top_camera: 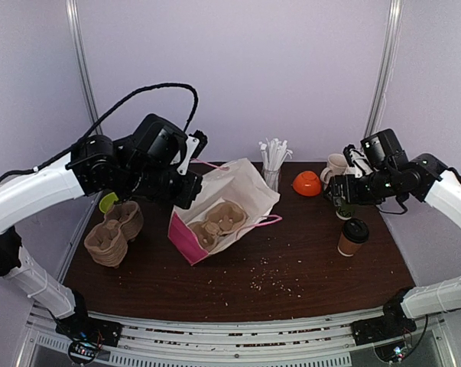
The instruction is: Pack the takeout coffee
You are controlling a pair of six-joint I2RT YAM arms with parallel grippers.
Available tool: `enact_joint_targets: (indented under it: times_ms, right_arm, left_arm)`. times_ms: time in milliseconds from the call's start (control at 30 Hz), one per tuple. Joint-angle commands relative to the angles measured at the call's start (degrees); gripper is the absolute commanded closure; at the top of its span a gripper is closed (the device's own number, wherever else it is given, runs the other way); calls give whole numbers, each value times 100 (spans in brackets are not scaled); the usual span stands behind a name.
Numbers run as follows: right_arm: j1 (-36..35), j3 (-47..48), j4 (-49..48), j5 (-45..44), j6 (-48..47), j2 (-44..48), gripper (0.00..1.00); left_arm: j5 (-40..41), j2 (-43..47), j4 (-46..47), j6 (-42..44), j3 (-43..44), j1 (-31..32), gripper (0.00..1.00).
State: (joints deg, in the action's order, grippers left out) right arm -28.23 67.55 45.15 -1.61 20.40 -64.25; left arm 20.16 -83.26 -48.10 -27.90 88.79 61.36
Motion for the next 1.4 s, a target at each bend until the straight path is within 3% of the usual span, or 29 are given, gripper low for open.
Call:
enact_joint_targets:
  times_ms: [0, 267, 733, 1367]
  right_arm:
    - [101, -294, 483, -1089, 210, -206, 0]
    - [537, -582, 585, -1288, 235, -348, 0]
    - [1210, -1094, 5, -377, 68, -633, 0]
    - [1473, -1279, -160, -453, -14, -1064, 0]
  left_arm:
    - [629, -315, 50, 52, -28, 305, 100]
    - [833, -207, 524, -83, -515, 464, 100]
    - [722, 62, 998, 51, -928, 464, 100]
    - [625, 200, 1248, 140, -1304, 464, 100]
